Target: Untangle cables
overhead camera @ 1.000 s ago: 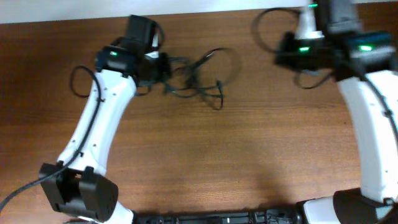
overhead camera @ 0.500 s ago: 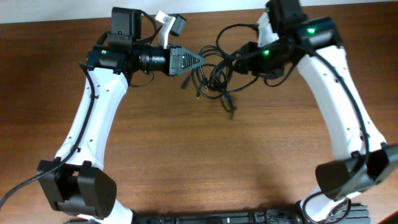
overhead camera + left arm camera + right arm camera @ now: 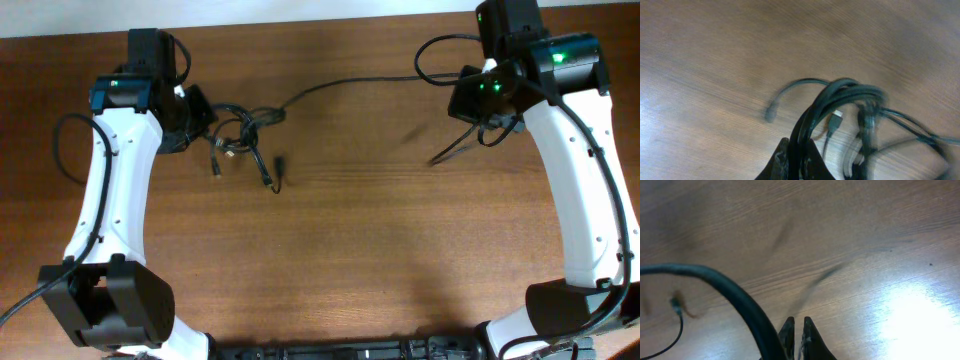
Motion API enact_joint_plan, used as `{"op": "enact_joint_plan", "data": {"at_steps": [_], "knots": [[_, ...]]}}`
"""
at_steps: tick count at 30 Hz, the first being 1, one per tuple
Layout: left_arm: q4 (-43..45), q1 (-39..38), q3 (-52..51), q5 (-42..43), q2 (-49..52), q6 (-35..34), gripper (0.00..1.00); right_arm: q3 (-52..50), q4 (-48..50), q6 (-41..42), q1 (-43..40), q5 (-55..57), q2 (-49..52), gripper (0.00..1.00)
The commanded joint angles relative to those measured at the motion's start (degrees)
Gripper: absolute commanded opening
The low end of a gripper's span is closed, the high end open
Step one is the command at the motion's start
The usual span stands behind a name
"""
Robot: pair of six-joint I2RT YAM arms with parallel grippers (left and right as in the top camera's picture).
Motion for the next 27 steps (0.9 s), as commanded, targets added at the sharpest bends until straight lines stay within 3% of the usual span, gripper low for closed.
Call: {"op": "enact_joint_plan", "data": {"at_steps": [1, 3, 4, 6, 10, 12, 15, 17, 19, 22, 26, 27], "knots": [[6.8, 0.0, 0.5, 37.7, -0.5, 19.8, 0.00, 0.6, 0.0, 0.8, -0.3, -0.5, -0.5, 0.16], [11.1, 0.0, 0.5, 65.7, -0.5, 31.9, 0.00, 0.4, 0.0, -0.7, -0.3, -7.9, -0.5, 0.37], [12.5, 0.0, 0.5, 70.8, -0.5, 32.7, 0.00, 0.4, 0.2, -3.7, -0.3, -12.2, -0.3, 0.47], [14.2, 0.0, 0.5, 71.3, -0.5, 32.6, 0.00, 0.4, 0.2, -5.9, -0.2, -17.4, -0.2, 0.62], [14.3, 0.0, 0.5, 73.4, -0.5, 32.0, 0.00, 0.4, 1.4, -5.9, 2.5, -18.5, -0.2, 0.76], [15.9, 0.2, 0.5, 76.2, -0.5, 32.0, 0.00, 0.4, 3.4, -9.9, 6.5, -18.3, 0.2, 0.85], [16.0, 0.3, 0.5, 67.2, -0.5, 25.6, 0.00, 0.4, 3.7, -10.0, 8.9, -18.3, 0.8, 0.90], [16.0, 0.3, 0.5, 49.4, -0.5, 16.6, 0.00, 0.4, 3.4, -11.2, 9.1, -18.5, 1.0, 0.91], [15.1, 0.3, 0.5, 36.6, -0.5, 6.4, 0.00, 0.4, 2.4, -13.4, 9.1, -18.5, 1.0, 0.91], [15.6, 0.3, 0.5, 36.4, -0.5, 1.7, 0.00, 0.4, 2.2, -16.9, 9.1, -19.2, 1.6, 0.94], [15.7, 0.3, 0.5, 38.7, -0.5, 1.7, 0.00, -1.5, 3.3, -18.6, 9.4, -21.8, 6.1, 0.95], [15.7, 0.3, 0.5, 38.4, -0.5, 1.7, 0.00, -2.2, 3.9, -18.5, 10.0, -21.9, 8.1, 0.89]]}}
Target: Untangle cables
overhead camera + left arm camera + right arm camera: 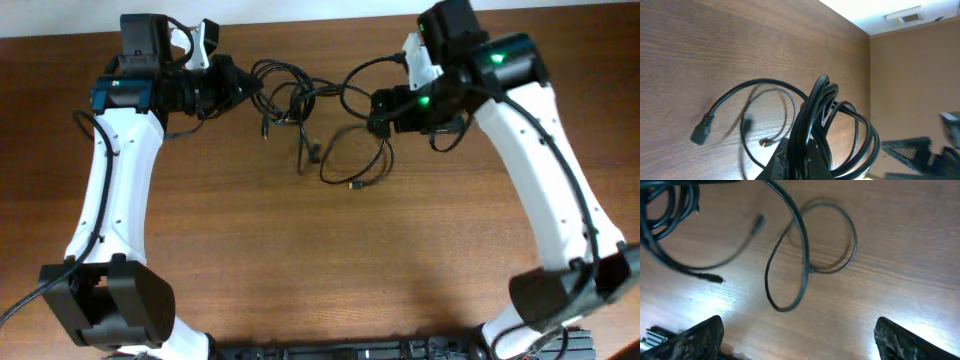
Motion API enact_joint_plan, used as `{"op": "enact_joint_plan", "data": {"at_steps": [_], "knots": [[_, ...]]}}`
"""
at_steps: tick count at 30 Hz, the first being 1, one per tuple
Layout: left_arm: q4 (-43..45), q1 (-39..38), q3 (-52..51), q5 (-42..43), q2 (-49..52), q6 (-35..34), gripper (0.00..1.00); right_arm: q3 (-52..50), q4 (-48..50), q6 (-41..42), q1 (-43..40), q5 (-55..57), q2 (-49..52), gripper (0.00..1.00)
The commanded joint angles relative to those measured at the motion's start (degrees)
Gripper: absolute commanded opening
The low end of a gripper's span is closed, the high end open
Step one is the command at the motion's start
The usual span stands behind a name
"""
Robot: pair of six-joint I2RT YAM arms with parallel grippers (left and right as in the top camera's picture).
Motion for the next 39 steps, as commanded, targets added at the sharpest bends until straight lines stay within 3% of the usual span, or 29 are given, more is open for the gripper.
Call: {"op": "enact_joint_plan", "data": {"at_steps": [1, 3, 4, 5, 7, 9, 11, 13, 17, 20, 23, 26, 27, 28, 31, 34, 35, 39], "knots": [[0.3, 0.4, 0.5, 0.4, -0.5, -1.3, 0.00, -2.1, 1.0, -0.9, 1.7, -1.8, 4.6, 0.86], [0.3, 0.4, 0.5, 0.7, -0.5, -1.3, 0.00, -2.1, 2.7, -0.9, 2.7, -1.8, 7.0, 0.82], [0.3, 0.4, 0.5, 1.4, -0.5, -1.5, 0.00, -2.1, 4.5, -0.9, 3.3, -1.5, 8.6, 0.75], [0.3, 0.4, 0.5, 2.1, -0.5, -1.5, 0.00, -2.1, 5.6, -0.9, 3.6, -1.2, 9.5, 0.59], [0.3, 0.4, 0.5, 1.9, -0.5, -1.5, 0.00, -2.1, 7.0, -0.9, 3.5, -1.2, 9.6, 0.04], [-0.4, 0.7, 0.5, -4.3, -0.5, -1.5, 0.00, -1.8, 6.5, -0.7, 3.5, -1.2, 8.5, 0.04], [-4.9, 0.8, 0.5, -24.5, -0.5, -1.5, 0.00, 1.3, 5.0, 0.3, 2.7, 1.6, 4.8, 0.04], [-11.5, 0.9, 0.5, -44.3, -0.4, -1.5, 0.00, 7.1, 1.6, 7.4, -0.8, 15.6, -3.1, 0.04], [-12.1, 1.7, 0.5, -45.8, -0.4, -2.9, 0.00, 7.7, 1.5, 11.0, -7.1, 18.3, -15.8, 0.04], [-10.6, 1.7, 0.5, -37.2, -0.4, -2.7, 0.00, 7.7, 1.3, 11.0, -7.0, 12.9, -17.4, 0.04], [-5.5, 1.4, 0.5, -17.3, -0.4, 6.5, 0.00, 7.7, 2.9, 11.0, -7.0, 8.2, -16.9, 0.04], [-5.4, -2.6, 0.5, -13.9, -0.4, 9.9, 0.04, 7.7, 6.0, 10.9, -7.0, 1.8, -16.9, 0.04], [-5.4, -4.0, 0.5, -13.9, -0.4, 10.9, 0.41, 7.7, 6.5, 11.0, -7.0, 1.8, -16.9, 0.04], [-5.2, -5.5, 0.5, -14.4, -0.4, 13.0, 0.99, 7.7, 6.9, 11.0, -7.0, 1.3, -16.9, 0.04], [-4.8, -6.1, 1.5, -14.2, -0.6, 15.8, 0.99, 7.7, 8.7, 13.4, -7.0, -3.0, -17.0, 0.04], [-3.0, -6.4, 5.5, 2.7, -2.5, 23.6, 1.00, 7.7, 10.4, 25.3, -7.0, -3.8, -17.0, 0.04], [-2.5, -7.4, 5.5, 7.9, -3.1, 28.2, 0.99, 7.7, 13.9, 30.8, -7.0, -6.6, -17.0, 0.04], [1.7, -14.9, 5.5, 10.1, -3.1, 29.7, 0.99, 7.7, 21.6, 54.6, -7.0, -6.5, -16.7, 0.04]]}}
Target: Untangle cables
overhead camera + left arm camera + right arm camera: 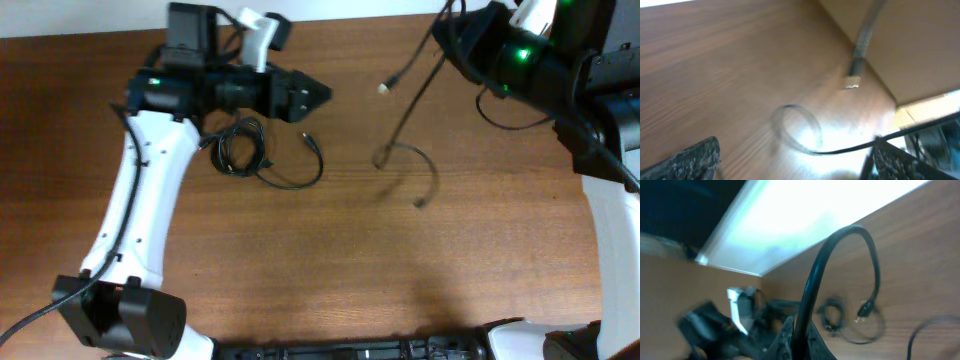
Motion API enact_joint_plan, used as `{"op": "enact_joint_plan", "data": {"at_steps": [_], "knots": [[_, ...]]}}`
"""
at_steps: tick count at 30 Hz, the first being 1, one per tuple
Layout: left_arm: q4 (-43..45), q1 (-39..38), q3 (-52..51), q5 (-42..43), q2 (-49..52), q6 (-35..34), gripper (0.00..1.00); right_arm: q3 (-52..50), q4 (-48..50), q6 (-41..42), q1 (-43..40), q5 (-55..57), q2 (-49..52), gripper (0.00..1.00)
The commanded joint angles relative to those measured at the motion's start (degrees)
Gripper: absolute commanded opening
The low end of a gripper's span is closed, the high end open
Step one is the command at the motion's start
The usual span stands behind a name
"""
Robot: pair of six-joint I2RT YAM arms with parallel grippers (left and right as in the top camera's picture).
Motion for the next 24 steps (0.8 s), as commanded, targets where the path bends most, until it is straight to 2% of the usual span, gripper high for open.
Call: {"op": "enact_joint_plan", "data": {"at_steps": [1, 2, 7, 9, 11, 14, 16, 17, 18, 19, 20, 23, 24], "knots": [[4.6, -5.0, 1.0, 10.0, -1.2, 4.7, 0.99, 0.6, 1.3, 20.4, 0.0, 0.9, 0.3, 0.04], [6.0, -6.2, 1.0, 15.7, -1.2, 7.1, 0.99, 0.6, 2.2, 23.4, 0.0, 0.9, 0.9, 0.04], [9.1, -7.2, 1.0, 22.3, -1.2, 7.9, 0.99, 0.6, 5.4, 25.1, 0.0, 2.7, 2.8, 0.04], [10.5, -7.2, 1.0, 22.4, -1.2, 8.3, 0.96, 0.5, 5.4, 25.1, 0.0, 1.6, 3.1, 0.04], [15.2, -7.2, 1.0, 22.2, -1.2, 8.3, 0.99, 0.5, 5.4, 27.3, 0.0, -3.1, 3.1, 0.04], [16.4, -9.6, 1.0, 21.9, -1.2, 8.3, 0.99, 0.5, 5.6, 27.7, 0.0, -3.3, 3.1, 0.04], [16.4, -11.7, 1.0, 15.5, -1.2, 8.3, 0.99, 0.5, 5.6, 27.7, 0.1, -4.0, 3.1, 0.04], [16.4, -12.6, 1.0, 15.4, -1.2, 8.3, 0.91, 0.5, 5.5, 27.6, 0.0, -4.6, 3.1, 0.04], [16.4, -13.2, 1.0, 15.4, -1.2, 8.3, 0.69, 0.5, 5.4, 27.6, 0.0, -4.5, 3.1, 0.04], [16.3, -13.2, 1.0, 15.4, -1.2, 8.2, 0.55, 0.5, 5.3, 27.6, 0.0, -4.5, 3.1, 0.04], [16.3, -13.0, 1.0, 15.2, -1.2, 7.7, 0.53, 0.5, 5.3, 27.6, 0.0, -2.8, 3.1, 0.04], [16.2, -12.8, 1.0, 14.4, -1.2, 7.7, 0.29, 0.5, 5.2, 27.7, 0.0, -1.7, 3.1, 0.04], [16.0, -12.8, 1.0, 14.3, -1.2, 7.7, 0.26, 0.5, 5.2, 27.6, 0.0, -0.6, 3.1, 0.04]]}}
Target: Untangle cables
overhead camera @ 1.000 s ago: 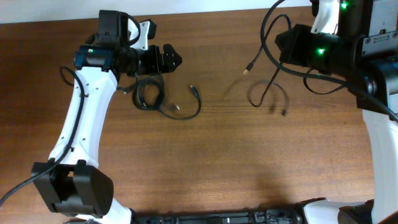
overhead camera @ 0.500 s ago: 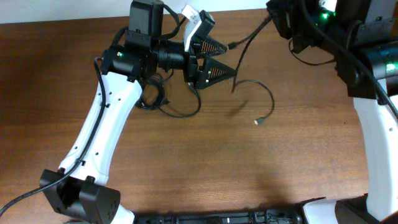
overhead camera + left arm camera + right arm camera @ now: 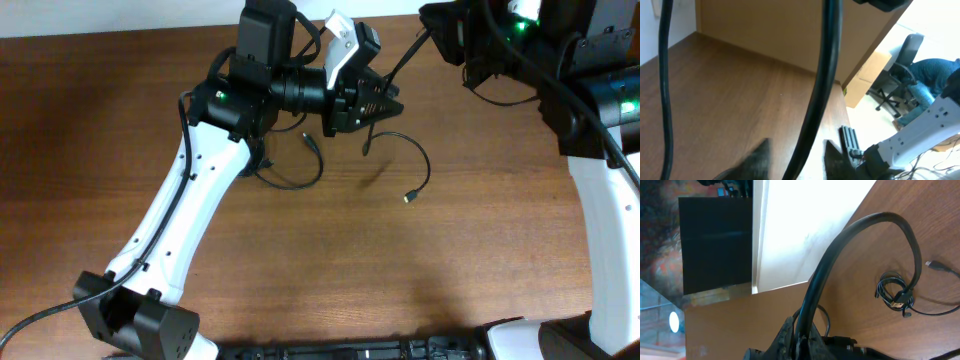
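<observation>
One black cable point(image 3: 426, 162) hangs from my right gripper point(image 3: 437, 22), which is shut on it high over the table's back right; its free end with a plug point(image 3: 408, 197) rests on the wood. In the right wrist view the cable point(image 3: 860, 235) arcs up from the shut right gripper point(image 3: 801, 339). My left gripper point(image 3: 390, 102) reaches across the middle, open, and in its own view the left gripper point(image 3: 797, 161) has the hanging cable point(image 3: 821, 85) running between its fingers point(image 3: 759, 159). The small cable bundle point(image 3: 895, 292) lies on the table, partly under my left arm.
The brown wooden table point(image 3: 300, 280) carries only the cables. A loose loop of the bundle point(image 3: 312, 178) with a plug point(image 3: 308, 139) lies left of the hanging cable. The left arm spans the table's middle at height. A wall runs along the back edge.
My left gripper has moved to the right, from above the bundle to the hanging cable, and now stands open around it. The right gripper still holds that cable high.
Both grippers were shut on the cables, with the tangle by the left one. Then the left held the bundle up at the back while the right was open. Later the bundle lay on the table, left open, right lifting one cable; now the left brackets that cable.
</observation>
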Motion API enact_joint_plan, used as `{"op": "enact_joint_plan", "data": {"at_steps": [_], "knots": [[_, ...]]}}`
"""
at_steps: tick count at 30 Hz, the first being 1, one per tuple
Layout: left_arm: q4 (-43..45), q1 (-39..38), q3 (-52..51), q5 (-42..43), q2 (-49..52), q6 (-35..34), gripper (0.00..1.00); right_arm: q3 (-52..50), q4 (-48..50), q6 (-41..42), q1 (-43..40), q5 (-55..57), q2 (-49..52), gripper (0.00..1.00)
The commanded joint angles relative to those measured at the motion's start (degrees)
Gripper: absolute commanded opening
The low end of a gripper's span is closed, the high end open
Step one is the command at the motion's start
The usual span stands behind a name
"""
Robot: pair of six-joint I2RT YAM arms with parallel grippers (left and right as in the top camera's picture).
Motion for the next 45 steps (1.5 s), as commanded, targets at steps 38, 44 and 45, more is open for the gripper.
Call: {"op": "enact_joint_plan", "data": {"at_steps": [38, 44, 45], "knots": [[28.2, 57.0, 0.8, -47.7, 23.7, -12.4, 0.99, 0.4, -34.9, -31.9, 10.6, 23.2, 10.3, 0.74], [16.4, 55.8, 0.4, -40.4, 24.3, -12.4, 0.91, 0.4, -35.9, -31.9, 10.6, 23.2, 10.3, 0.74], [18.0, 54.8, 0.4, -40.4, 24.9, -12.4, 1.00, 0.4, -35.9, -31.9, 10.6, 23.2, 10.3, 0.74]]}}
